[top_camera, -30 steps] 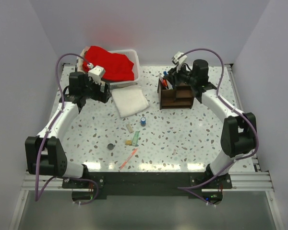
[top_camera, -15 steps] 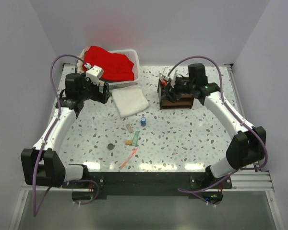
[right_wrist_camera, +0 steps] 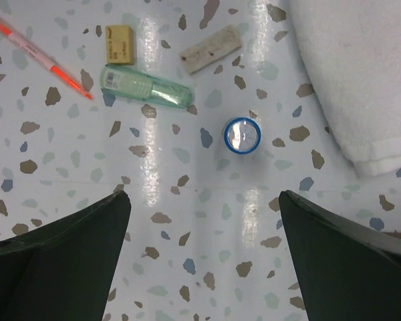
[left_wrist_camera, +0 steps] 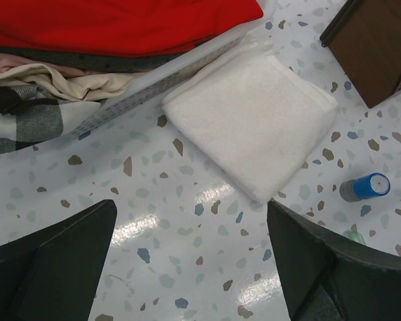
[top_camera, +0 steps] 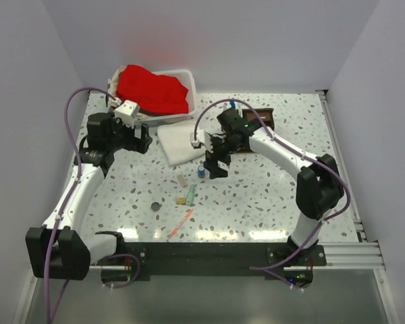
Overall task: Sort the stationery into containers
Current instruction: Pick up the stationery from the center of the board.
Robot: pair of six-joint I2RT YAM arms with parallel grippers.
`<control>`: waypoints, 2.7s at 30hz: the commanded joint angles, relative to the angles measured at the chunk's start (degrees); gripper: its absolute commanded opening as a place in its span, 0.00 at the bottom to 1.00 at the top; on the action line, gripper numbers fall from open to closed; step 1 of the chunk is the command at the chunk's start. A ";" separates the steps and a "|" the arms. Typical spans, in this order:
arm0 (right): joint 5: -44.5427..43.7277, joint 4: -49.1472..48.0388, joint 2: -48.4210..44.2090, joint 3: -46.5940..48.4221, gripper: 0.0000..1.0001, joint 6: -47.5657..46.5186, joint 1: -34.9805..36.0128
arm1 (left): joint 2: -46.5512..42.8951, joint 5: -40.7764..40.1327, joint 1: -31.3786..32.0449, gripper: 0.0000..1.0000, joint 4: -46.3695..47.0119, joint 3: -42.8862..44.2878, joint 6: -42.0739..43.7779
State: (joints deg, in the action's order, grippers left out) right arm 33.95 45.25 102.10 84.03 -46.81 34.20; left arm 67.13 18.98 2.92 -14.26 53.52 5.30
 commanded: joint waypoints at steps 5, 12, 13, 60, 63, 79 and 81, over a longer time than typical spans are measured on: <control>-2.40 -3.86 5.29 3.51 0.90 -0.39 2.19 | -3.24 -1.32 -1.77 1.00 -0.42 -1.22 -0.73; -2.40 -5.70 7.23 4.56 0.89 0.14 2.28 | -2.97 -1.32 -2.04 1.00 0.02 -1.84 -0.82; -2.40 -5.79 7.49 4.65 0.89 0.22 2.19 | -2.89 -1.14 -2.04 1.00 0.02 -2.01 -0.82; -6.27 -6.50 14.70 7.11 0.59 -1.97 4.48 | -0.60 -1.05 -2.30 1.00 2.31 -3.68 -0.64; -6.53 -6.32 14.79 6.76 0.58 -2.32 4.48 | -0.34 -0.88 -2.30 1.00 2.57 -3.59 -0.64; -6.27 -6.50 15.32 6.32 0.48 -2.41 4.48 | 0.46 -0.35 -2.22 1.00 3.19 -3.59 -0.82; -6.36 -6.06 15.49 6.59 0.43 -2.59 4.48 | 0.54 -0.35 -2.30 1.00 3.19 -3.59 -0.82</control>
State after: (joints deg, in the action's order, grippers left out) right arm 27.92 38.76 117.08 90.35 -48.47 38.52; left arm 67.57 17.82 1.13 -14.20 49.89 5.10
